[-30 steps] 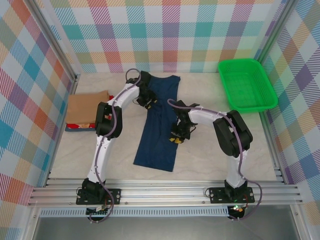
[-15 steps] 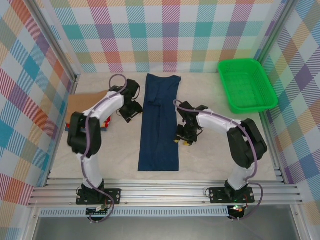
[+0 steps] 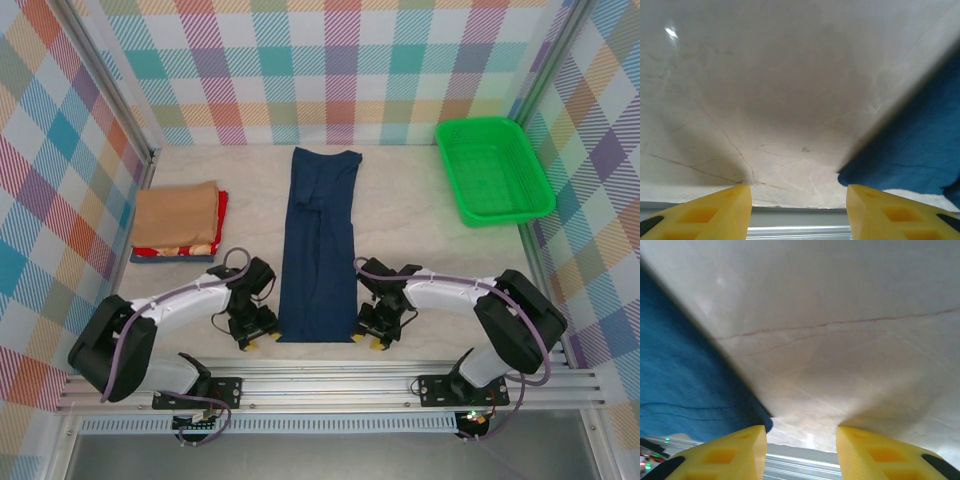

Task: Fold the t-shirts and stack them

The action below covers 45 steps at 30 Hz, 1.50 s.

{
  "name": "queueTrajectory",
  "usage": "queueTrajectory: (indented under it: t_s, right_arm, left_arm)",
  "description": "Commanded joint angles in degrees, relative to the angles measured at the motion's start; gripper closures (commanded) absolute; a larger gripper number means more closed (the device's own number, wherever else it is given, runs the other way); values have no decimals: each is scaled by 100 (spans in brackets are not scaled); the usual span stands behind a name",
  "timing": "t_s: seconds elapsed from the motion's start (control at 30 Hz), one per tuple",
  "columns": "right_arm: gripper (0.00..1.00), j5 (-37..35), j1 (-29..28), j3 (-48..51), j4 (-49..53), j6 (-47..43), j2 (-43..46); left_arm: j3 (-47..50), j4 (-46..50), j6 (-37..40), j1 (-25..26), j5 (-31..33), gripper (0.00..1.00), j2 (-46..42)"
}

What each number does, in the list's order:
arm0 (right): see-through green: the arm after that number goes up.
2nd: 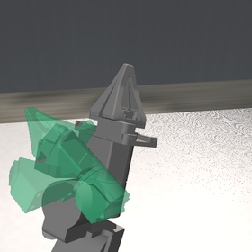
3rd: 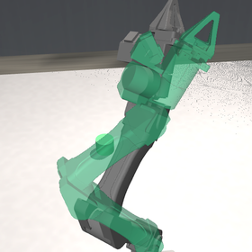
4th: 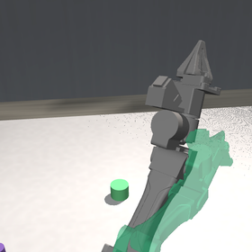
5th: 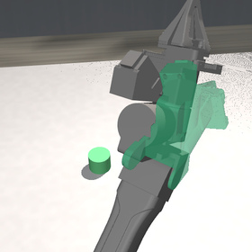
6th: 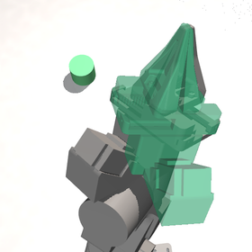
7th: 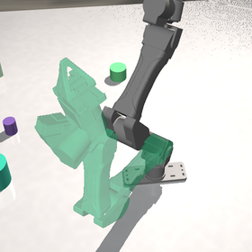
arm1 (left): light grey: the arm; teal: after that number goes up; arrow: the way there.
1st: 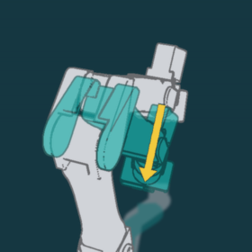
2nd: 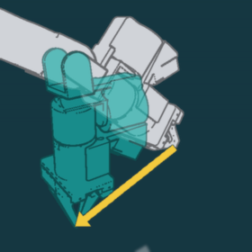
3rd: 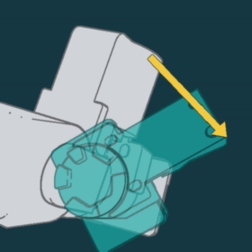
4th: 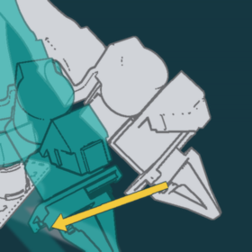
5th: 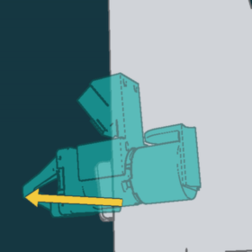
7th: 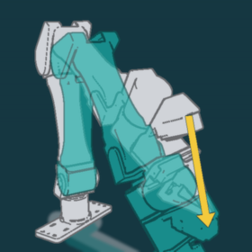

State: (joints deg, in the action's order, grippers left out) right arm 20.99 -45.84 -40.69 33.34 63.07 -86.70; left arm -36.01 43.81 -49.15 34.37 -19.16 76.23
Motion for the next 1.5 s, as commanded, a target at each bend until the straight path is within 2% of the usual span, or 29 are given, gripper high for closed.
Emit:
queueTrajectory:
  t_s: [0.0, 0.13, 0.3, 0.47, 0.57, 0.77, 0.9, 0.97, 1.07, 1.17, 1.27, 1.4, 1.47]
  right_arm:
    - [59, 42, -115, 125, -962, 619, -128]
    - [60, -47, -126, 117, -1126, 841, -49]
    - [59, -183, -162, -45, -848, 886, 222]
    - [59, -113, -188, -56, -1025, 914, -74]
    - [60, -170, -206, -94, -981, 943, -209]
    - [72, -175, -232, -107, -882, 1009, -373]
    - [84, -198, -241, -208, -916, 998, -491]
    - [89, -175, -240, -301, -894, 960, -563]
    - [92, -175, -241, -398, -816, 910, -598]
    - [92, -177, -241, -410, -776, 883, -594]
    - [95, -175, -241, -405, -768, 892, -569]
    - [98, -194, -241, -436, -682, 905, -524]
    - [99, -175, -241, -440, -676, 918, -542]
  left_arm:
    - [234, -824, -330, 8, -378, 46, -276]
    - [375, -1149, -461, 17, -309, 48, -325]
    - [327, -1245, -562, 26, -216, 50, -549]
    - [419, -1611, -601, 89, -360, 54, -293]
    - [241, -1489, -506, 160, -328, 55, -48]
    - [112, -1461, -470, 310, -254, 63, 192]
    - [112, -1734, -568, 405, -301, 77, 365]
    - [80, -1847, -578, 462, -350, 80, 493]
    - [-29, -1783, -547, 527, -324, 81, 590]
    - [-79, -1746, -553, 544, -300, 70, 484]
    - [-140, -1671, -518, 561, -366, 67, 456]
    - [-432, -964, -274, 612, -235, 70, 757]
    - [-487, -927, -241, 665, -134, 71, 789]
